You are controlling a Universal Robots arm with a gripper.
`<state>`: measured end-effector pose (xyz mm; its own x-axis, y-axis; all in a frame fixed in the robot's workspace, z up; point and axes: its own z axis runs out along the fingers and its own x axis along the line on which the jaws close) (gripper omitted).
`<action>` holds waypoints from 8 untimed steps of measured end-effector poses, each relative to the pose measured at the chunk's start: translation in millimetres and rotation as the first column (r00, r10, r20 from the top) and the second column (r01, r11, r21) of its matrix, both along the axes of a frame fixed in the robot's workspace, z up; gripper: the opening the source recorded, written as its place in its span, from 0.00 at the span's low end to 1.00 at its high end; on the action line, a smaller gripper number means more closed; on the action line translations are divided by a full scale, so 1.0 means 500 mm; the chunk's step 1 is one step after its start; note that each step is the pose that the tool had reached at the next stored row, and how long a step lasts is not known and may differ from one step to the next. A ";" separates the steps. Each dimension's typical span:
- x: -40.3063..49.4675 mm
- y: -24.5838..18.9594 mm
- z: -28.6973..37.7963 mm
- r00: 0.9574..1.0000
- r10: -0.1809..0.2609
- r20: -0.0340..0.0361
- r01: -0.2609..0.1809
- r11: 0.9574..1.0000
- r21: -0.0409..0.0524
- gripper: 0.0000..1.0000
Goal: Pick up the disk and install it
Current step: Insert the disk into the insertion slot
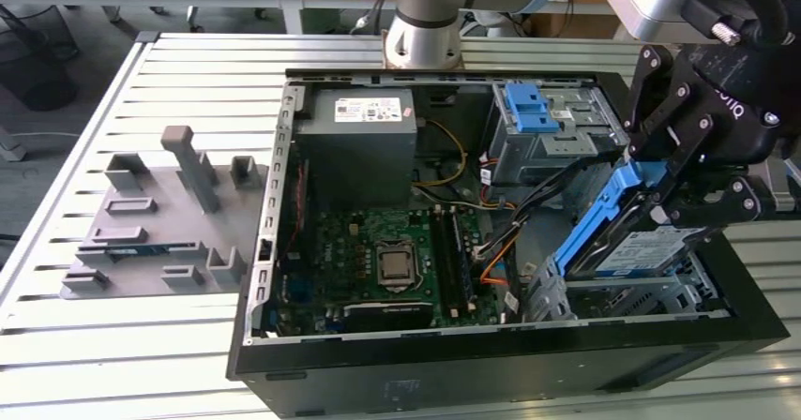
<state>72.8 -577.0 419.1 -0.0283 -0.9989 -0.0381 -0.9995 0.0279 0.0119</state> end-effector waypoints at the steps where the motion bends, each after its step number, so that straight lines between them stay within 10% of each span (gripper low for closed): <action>1: 0.000 0.0000 0.000 1.000 0.000 0.000 0.000 1.000 0.000 0.36; 8: 0.000 0.0000 -0.001 1.000 0.000 0.000 0.000 1.000 0.000 0.36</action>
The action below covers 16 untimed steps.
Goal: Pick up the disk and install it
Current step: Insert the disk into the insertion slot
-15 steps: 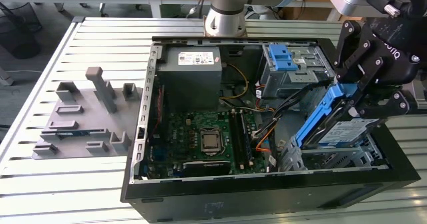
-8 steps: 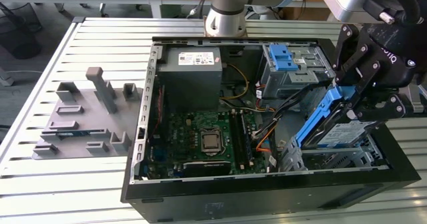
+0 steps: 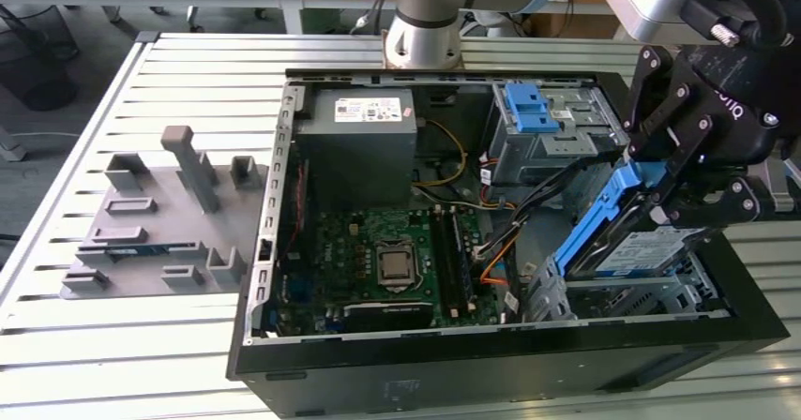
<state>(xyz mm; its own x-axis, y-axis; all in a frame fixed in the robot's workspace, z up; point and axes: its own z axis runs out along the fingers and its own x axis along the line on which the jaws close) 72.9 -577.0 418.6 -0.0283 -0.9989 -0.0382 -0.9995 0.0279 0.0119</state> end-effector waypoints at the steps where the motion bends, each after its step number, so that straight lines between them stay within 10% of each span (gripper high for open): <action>1: 0.000 0.0000 0.000 1.000 0.000 0.000 0.000 1.000 0.000 0.36; 16: 0.000 0.0000 -0.006 1.000 0.000 0.000 0.000 1.000 0.000 0.36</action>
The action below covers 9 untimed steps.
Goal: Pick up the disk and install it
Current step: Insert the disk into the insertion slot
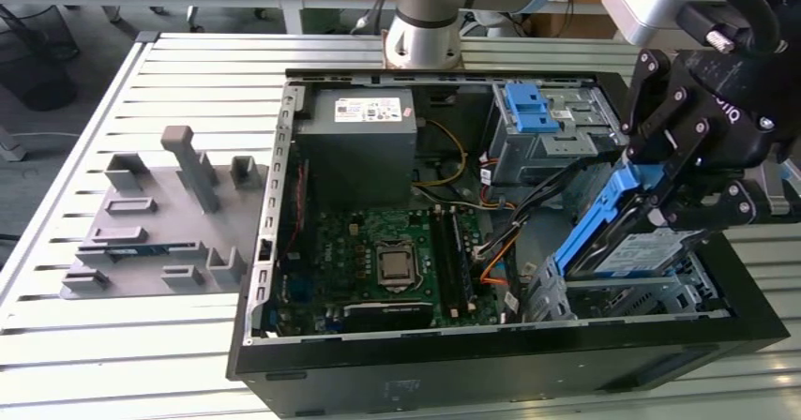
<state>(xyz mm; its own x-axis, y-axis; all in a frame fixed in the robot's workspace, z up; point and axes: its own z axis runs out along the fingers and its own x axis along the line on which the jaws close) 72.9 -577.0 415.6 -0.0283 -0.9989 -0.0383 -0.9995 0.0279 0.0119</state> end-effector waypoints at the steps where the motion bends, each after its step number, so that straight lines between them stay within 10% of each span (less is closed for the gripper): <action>1: 0.000 0.0000 -0.001 1.000 0.000 0.000 0.000 1.000 0.000 0.36; 9: 0.000 0.0000 -0.010 1.000 0.000 0.000 0.000 1.000 0.000 0.36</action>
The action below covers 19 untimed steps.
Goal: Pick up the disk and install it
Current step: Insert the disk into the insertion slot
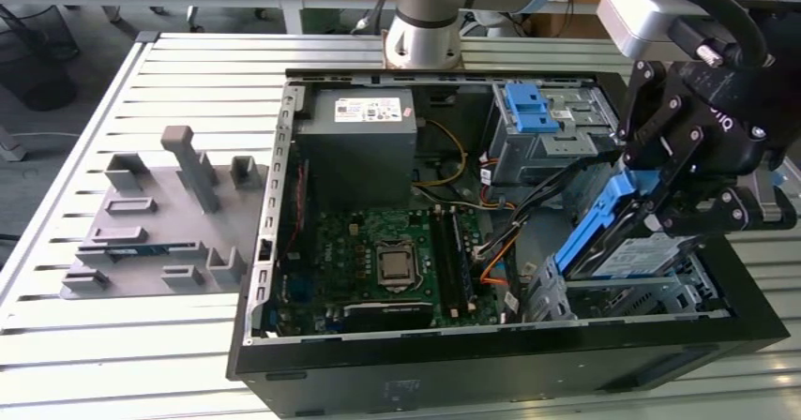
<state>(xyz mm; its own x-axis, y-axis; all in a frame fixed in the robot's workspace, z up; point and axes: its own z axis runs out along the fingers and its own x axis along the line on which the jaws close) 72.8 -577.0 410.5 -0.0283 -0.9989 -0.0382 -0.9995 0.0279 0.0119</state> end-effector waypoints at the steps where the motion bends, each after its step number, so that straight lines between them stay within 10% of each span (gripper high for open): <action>1: 0.000 0.0000 -0.001 1.000 0.000 0.000 0.000 1.000 0.000 0.36; 19: 0.000 0.0000 -0.020 1.000 0.000 0.000 0.000 1.000 0.000 0.36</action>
